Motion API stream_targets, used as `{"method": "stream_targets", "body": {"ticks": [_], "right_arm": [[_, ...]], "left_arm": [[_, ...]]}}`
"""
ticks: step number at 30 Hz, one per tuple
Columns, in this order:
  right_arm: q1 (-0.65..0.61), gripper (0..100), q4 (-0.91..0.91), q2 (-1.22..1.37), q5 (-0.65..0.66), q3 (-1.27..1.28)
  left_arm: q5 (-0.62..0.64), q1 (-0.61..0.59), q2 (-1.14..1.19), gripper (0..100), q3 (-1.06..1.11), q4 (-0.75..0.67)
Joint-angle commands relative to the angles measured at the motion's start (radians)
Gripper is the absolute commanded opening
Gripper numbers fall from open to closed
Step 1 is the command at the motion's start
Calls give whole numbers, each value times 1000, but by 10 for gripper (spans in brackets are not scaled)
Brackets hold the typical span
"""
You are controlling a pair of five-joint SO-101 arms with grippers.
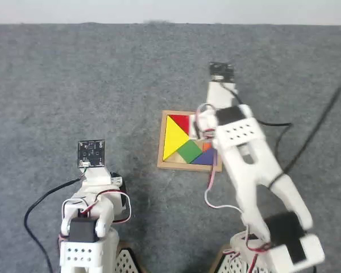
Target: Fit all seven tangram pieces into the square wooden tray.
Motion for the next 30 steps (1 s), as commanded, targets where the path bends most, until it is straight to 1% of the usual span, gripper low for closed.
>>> {"method": "stream_targets", "body": {"ticks": [1, 3, 5, 7, 11, 15, 17, 19, 22, 27, 30], "right_arm": [[162, 52, -147, -102, 135, 54], [228, 52, -194, -91, 241, 61], [268, 53, -220, -62, 336, 54], [282, 53, -220, -21, 376, 25], [282, 68, -160, 110, 382, -92], [286, 184, -48, 266, 379, -278], [285, 221, -21, 338, 373, -353], [282, 210, -12, 406, 353, -410], [283, 183, -12, 496, 278, -463], [282, 180, -10, 591, 311, -517], [275, 180, 30, 615, 318, -543]], "left_arm": [[-15, -6, -20, 14, -13, 5], [-15, -6, -20, 14, -13, 5], [-15, -6, -20, 14, -13, 5], [-15, -6, -20, 14, -13, 5], [-15, -6, -20, 14, -13, 5], [-15, -6, -20, 14, -13, 5], [-15, -6, -20, 14, -13, 5], [-15, -6, -20, 14, -13, 5], [-15, -6, -20, 14, -13, 5], [-15, -6, -20, 14, -13, 5], [-15, -6, -20, 14, -13, 5]]}}
